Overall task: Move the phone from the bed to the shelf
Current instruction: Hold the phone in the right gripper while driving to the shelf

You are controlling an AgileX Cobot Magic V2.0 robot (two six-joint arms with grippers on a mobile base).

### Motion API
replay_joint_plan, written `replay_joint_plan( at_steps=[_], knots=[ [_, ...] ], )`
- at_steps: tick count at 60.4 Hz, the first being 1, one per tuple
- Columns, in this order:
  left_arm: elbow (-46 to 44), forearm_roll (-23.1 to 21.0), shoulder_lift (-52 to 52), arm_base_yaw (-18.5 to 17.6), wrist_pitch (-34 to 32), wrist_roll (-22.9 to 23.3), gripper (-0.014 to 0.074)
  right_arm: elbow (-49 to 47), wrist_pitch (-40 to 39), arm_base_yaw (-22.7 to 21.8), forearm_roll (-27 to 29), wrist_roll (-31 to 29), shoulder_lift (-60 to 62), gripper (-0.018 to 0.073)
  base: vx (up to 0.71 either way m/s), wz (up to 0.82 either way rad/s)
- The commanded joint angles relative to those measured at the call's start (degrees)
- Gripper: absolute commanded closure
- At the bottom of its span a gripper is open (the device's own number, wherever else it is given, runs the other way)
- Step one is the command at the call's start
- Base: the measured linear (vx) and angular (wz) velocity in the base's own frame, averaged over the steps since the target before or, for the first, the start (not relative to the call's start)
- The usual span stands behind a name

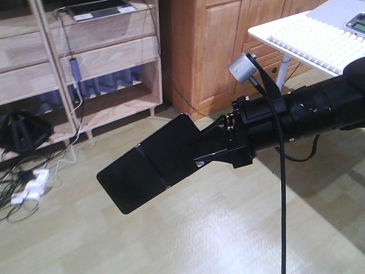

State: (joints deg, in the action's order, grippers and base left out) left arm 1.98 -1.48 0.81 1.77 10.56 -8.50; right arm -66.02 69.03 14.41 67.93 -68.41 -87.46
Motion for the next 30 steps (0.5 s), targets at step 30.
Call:
replay_joint_plan(
  at_steps=[30],
  knots=[
    [-1.3,-0.5,0.6,-0.4,-4.1,0.3,0.0595,-1.4,4.7,0.0,5.0,-0.8,2.2,0.0562,0.50,-0.04]
  ],
)
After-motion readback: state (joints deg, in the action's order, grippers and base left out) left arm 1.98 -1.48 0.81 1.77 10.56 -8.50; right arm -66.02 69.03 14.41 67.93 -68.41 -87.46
